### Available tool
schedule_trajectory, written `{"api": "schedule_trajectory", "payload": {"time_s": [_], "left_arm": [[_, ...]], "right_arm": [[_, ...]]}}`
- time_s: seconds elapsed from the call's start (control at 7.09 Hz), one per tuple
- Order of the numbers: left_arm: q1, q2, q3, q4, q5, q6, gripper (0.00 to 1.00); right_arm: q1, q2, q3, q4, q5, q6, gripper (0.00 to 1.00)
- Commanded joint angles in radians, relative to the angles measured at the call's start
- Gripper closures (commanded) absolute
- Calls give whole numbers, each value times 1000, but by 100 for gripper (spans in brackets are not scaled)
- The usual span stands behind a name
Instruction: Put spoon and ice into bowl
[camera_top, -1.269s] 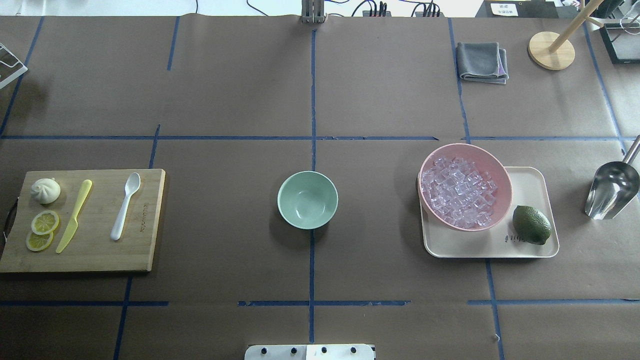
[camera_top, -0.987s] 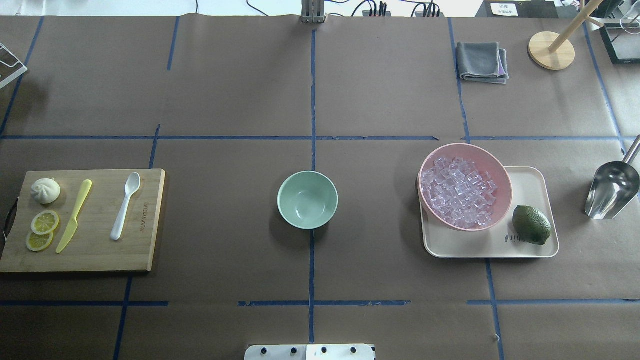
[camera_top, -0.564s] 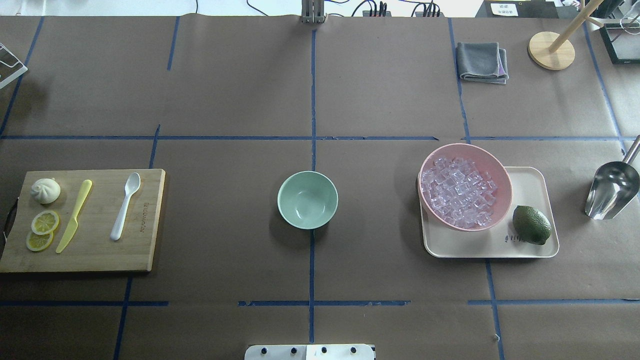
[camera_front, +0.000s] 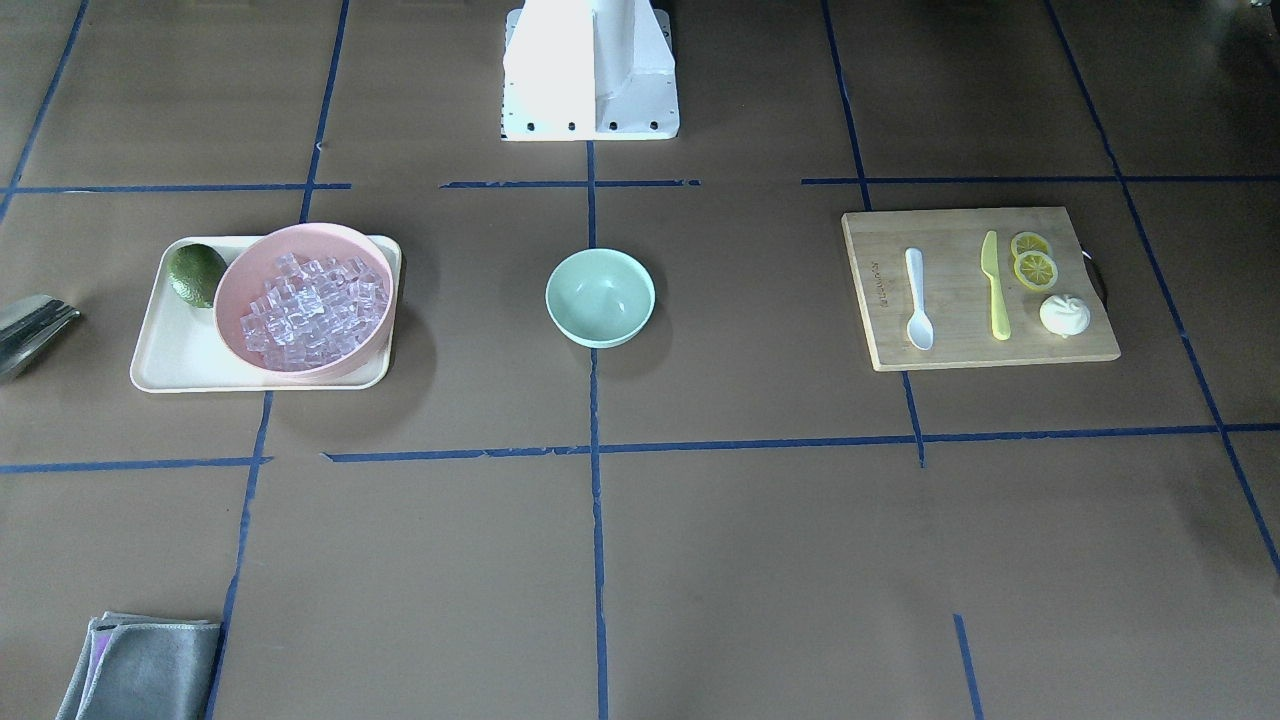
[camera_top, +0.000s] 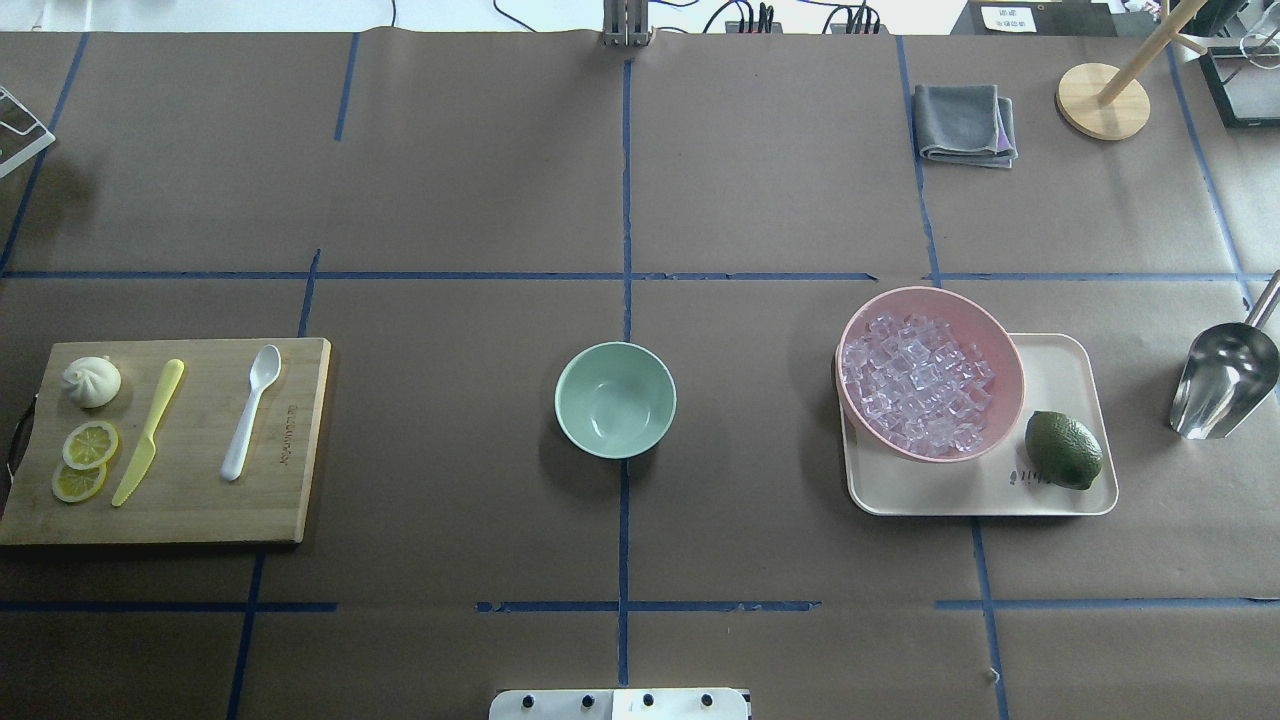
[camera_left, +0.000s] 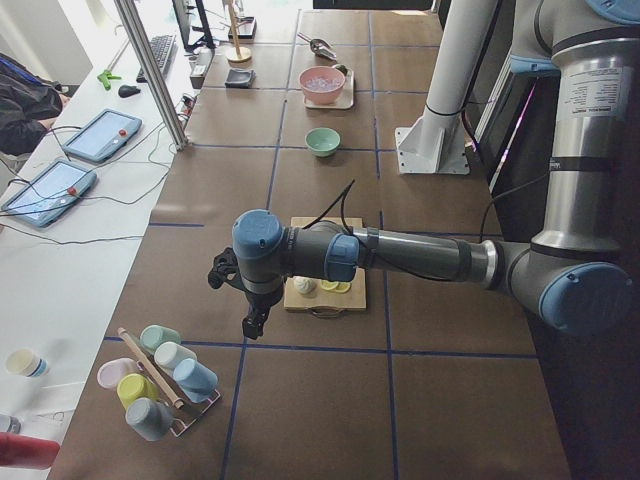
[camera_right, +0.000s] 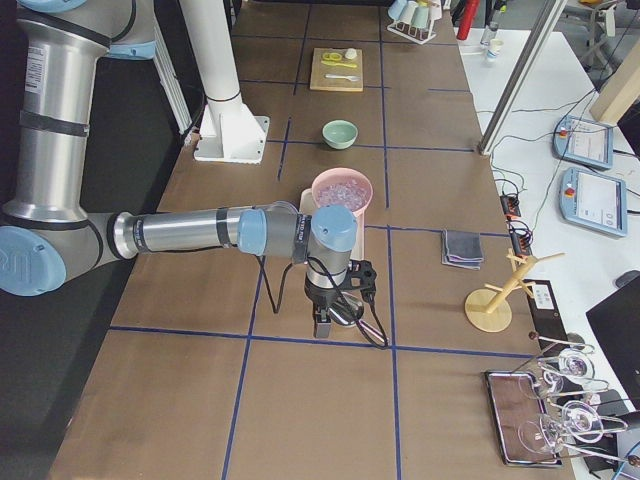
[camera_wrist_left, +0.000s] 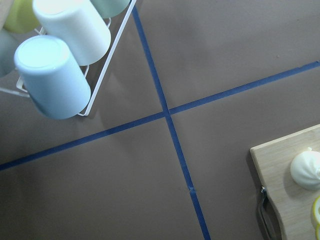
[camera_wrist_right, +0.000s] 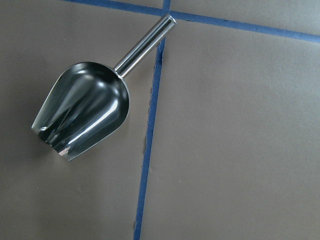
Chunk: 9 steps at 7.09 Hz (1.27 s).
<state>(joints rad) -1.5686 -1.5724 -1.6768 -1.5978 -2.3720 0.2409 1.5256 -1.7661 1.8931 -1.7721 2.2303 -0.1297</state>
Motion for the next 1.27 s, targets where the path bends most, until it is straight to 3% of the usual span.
{"api": "schedule_trajectory", "payload": {"time_s": [0.0, 0.42, 0.71, 0.85, 1.13], "left_arm": [[71, 2, -6, -49, -15, -34, 0], [267, 3, -21, -120, -21, -241, 0], [393, 3, -26, -308, -10, -575, 0], [469, 2, -26, -408, 58, -730, 0], [634, -8, -67, -455, 195, -901, 0]], "right_arm": [[-1, 1, -2, 0, 2, -1, 0], [-1, -1, -2, 0, 2, -1, 0], [-1, -1, 0, -1, 2, 1, 0], [-1, -1, -2, 0, 2, 1, 0], [-1, -1, -3, -1, 9, 1, 0]]}}
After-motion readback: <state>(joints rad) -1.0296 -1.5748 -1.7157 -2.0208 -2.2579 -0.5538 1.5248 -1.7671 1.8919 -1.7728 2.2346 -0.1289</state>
